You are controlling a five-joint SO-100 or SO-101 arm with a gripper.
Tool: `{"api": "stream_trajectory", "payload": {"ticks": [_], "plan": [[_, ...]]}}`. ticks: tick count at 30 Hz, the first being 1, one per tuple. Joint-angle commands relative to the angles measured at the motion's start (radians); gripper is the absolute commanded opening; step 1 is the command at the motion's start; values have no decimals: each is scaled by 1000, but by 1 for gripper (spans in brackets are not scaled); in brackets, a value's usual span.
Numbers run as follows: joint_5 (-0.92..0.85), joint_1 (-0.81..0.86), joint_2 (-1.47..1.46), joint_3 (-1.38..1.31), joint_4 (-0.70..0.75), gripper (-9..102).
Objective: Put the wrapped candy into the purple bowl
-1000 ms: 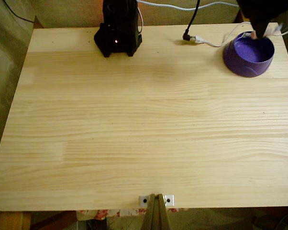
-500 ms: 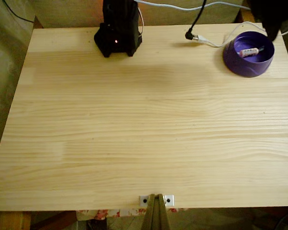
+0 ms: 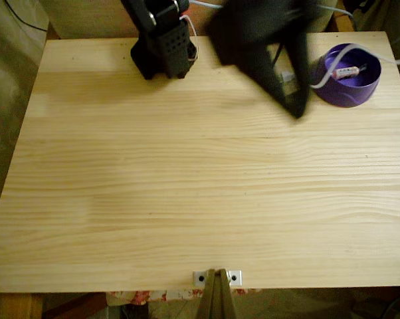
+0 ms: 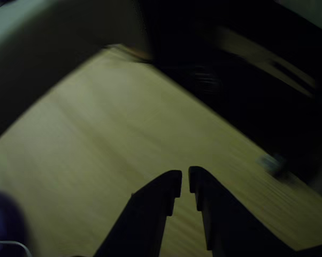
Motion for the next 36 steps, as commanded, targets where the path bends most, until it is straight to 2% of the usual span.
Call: {"api": "stream_trajectory", "payload": {"ticks": [1,4,8,12,18,31,36], "plan": [[35,282,321,195,-69,1],[176,453,512,342,-51,1],[173,563,788,532,12,1],[207,637,819,612,71,1],[249,626,819,701,137,1],[270,669,819,913,115,1],[268,670,819,913,115,10]]}}
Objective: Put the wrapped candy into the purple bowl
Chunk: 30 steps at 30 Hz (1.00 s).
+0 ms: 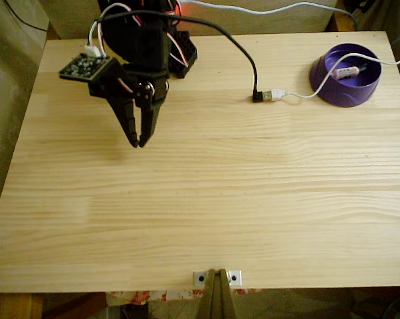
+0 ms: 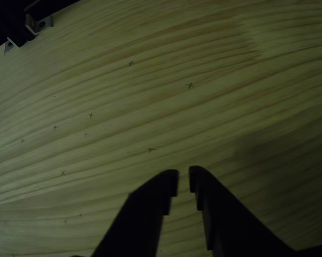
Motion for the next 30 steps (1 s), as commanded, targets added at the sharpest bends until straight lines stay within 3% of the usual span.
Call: {"api": "stream_trajectory", "payload": {"ticks": [1,30], "plan": [[0,3,6,-21,-20,10],[0,3,6,-21,-20,4]]}}
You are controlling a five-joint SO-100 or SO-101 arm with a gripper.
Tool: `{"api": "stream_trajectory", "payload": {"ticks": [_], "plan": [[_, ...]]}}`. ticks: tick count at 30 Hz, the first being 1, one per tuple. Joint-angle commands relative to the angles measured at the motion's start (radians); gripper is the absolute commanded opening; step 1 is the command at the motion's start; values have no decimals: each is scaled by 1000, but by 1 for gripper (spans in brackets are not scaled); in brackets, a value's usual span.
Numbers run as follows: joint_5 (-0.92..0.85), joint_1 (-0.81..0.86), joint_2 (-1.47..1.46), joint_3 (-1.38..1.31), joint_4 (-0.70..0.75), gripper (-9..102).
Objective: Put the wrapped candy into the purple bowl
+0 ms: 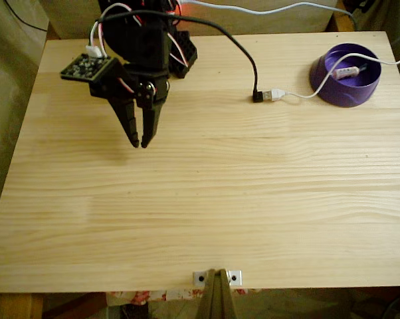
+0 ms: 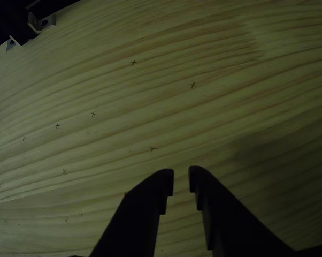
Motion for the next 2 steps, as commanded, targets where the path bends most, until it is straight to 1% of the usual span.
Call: {"api": "stream_trajectory", "payload": {"ticks": [1,2], "plan": [[3,8,6,-21,-20,4],[3,8,6,-21,-20,4]]}}
